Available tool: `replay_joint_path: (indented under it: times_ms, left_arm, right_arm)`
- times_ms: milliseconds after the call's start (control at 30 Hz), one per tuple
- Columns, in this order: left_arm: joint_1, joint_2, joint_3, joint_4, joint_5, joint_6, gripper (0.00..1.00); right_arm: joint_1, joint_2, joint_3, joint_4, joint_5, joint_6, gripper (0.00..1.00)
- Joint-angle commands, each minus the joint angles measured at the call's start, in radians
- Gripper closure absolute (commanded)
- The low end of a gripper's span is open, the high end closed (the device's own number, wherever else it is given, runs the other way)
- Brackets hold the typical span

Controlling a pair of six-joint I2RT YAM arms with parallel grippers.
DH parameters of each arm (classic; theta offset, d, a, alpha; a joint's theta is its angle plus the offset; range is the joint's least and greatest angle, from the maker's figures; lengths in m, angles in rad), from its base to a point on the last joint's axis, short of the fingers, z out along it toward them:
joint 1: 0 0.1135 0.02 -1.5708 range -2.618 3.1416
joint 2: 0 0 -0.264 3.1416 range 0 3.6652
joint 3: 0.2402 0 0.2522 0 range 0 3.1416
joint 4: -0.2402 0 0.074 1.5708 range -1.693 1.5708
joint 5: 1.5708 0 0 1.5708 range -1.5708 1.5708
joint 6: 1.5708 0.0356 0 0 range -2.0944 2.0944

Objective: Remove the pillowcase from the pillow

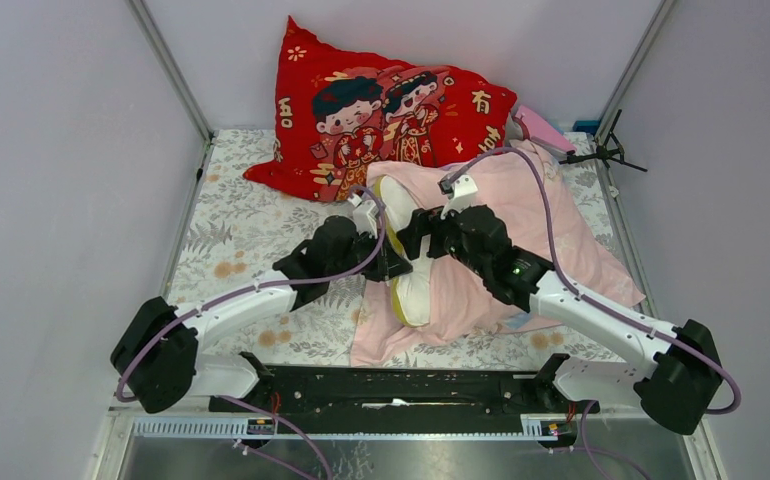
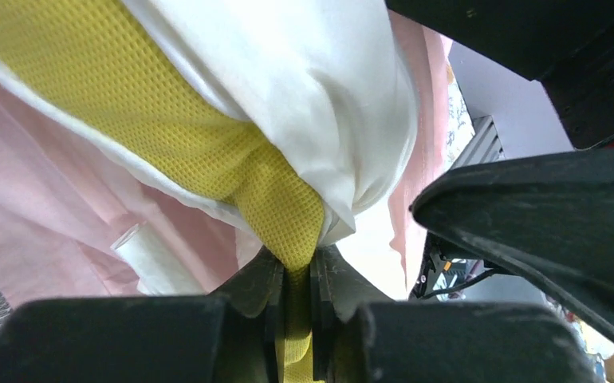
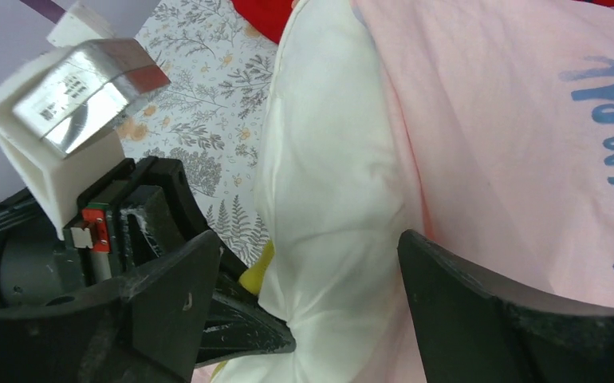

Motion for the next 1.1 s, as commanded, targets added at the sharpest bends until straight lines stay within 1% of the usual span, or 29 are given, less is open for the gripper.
replay_joint_path:
  times_ms: [0, 200, 300, 467, 533, 600, 633, 733, 800, 900, 1033, 1067]
  left_arm:
    - [-0.002, -0.075, 0.000, 0.041, -0.079, 0.024, 1.00]
    - [0.008, -0.143, -0.034, 0.039, -0.135, 0.014, 1.00]
    - [0.016, -0.193, -0.050, 0.038, -0.161, 0.008, 1.00]
    - [0.044, -0.289, -0.057, -0.019, -0.224, 0.001, 1.00]
    - [0.057, -0.329, -0.056, -0.052, -0.257, -0.001, 1.00]
    - [0.073, -0.369, -0.043, -0.114, -0.326, 0.010, 1.00]
    - [0.081, -0.386, -0.031, -0.165, -0.385, 0.014, 1.00]
    - [0.103, -0.440, 0.009, -0.289, -0.505, 0.014, 1.00]
    - [0.116, -0.487, 0.015, -0.343, -0.559, -0.012, 1.00]
    - [0.122, -0.585, -0.009, -0.373, -0.620, -0.053, 1.00]
    - [0.122, -0.743, -0.037, -0.467, -0.820, -0.116, 1.00]
    - [0.122, -0.814, -0.052, -0.474, -0.861, -0.123, 1.00]
  right_arm:
    - [-0.002, -0.037, -0.027, -0.033, 0.014, -0.034, 0.09]
    - [-0.001, -0.055, -0.080, -0.127, 0.094, -0.053, 0.06]
    - [-0.002, -0.059, -0.102, -0.158, 0.154, -0.032, 0.04]
    - [-0.002, -0.058, -0.118, -0.207, 0.244, -0.004, 0.03]
    - [-0.002, -0.055, -0.117, -0.234, 0.321, 0.031, 0.02]
    - [-0.004, -0.055, -0.122, -0.261, 0.414, 0.074, 0.02]
    - [-0.006, -0.060, -0.126, -0.266, 0.442, 0.083, 0.02]
    - [-0.015, -0.073, -0.144, -0.277, 0.507, 0.120, 0.01]
    - [-0.022, -0.081, -0.151, -0.283, 0.536, 0.141, 0.00]
    - [-0.033, -0.100, -0.161, -0.286, 0.565, 0.169, 0.01]
    - [-0.044, -0.142, -0.179, -0.287, 0.614, 0.190, 0.00]
    - [-0.046, -0.156, -0.184, -0.287, 0.631, 0.193, 0.00]
